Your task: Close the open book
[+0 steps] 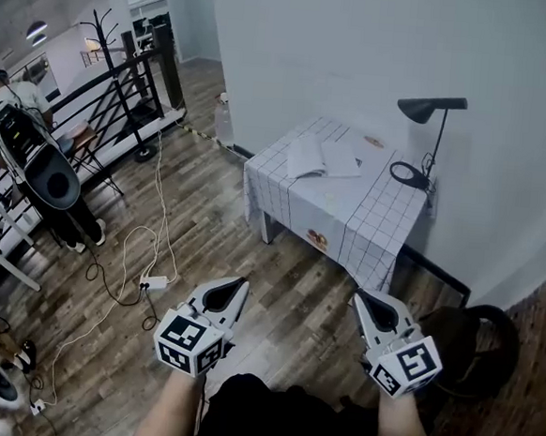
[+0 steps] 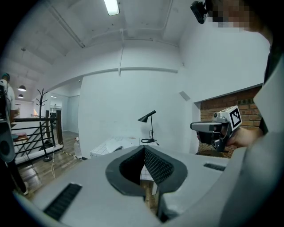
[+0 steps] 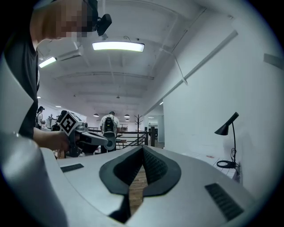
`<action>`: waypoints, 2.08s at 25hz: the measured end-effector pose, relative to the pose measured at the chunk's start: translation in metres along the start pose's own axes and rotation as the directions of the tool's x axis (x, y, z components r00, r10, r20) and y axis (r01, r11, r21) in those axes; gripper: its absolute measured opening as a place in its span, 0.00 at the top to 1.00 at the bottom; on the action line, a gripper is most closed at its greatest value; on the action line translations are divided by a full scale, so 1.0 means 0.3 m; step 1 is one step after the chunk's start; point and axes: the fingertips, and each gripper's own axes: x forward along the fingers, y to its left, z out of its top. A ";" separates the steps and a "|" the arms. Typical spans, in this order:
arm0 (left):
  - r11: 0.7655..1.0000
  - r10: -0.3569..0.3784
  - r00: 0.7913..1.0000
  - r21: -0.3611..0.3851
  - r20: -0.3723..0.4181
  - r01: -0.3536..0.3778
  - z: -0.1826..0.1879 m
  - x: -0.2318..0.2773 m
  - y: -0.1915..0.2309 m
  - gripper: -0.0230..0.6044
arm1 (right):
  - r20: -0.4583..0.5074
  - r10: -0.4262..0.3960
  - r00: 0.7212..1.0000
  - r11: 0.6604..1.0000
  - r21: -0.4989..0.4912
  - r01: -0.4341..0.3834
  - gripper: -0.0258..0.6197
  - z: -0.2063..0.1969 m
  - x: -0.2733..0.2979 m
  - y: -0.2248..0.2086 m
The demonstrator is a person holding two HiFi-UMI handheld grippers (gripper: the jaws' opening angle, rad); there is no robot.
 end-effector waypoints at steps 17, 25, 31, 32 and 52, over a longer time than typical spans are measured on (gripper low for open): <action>0.999 -0.051 0.997 -0.019 -0.054 0.050 -0.047 0.241 0.029 0.95 | -0.038 -0.010 0.999 0.995 0.102 0.014 0.95 -0.112 0.073 -0.189; 0.998 -0.046 0.997 -0.051 -0.057 0.044 -0.043 0.413 0.272 0.95 | -0.096 0.011 0.995 0.993 0.118 0.000 0.95 -0.158 0.350 -0.286; 0.997 -0.054 0.997 -0.063 -0.046 0.051 -0.007 0.534 0.510 0.95 | -0.129 0.033 0.991 0.993 0.118 -0.018 0.95 -0.152 0.628 -0.345; 0.997 -0.057 0.997 -0.062 -0.046 0.054 -0.003 0.550 0.552 0.95 | -0.135 0.035 0.990 0.993 0.118 -0.019 0.95 -0.148 0.675 -0.352; 0.996 -0.044 0.997 -0.084 -0.056 0.039 0.015 0.863 1.029 0.95 | -0.169 0.079 0.982 0.993 0.102 -0.063 0.95 -0.141 1.275 -0.550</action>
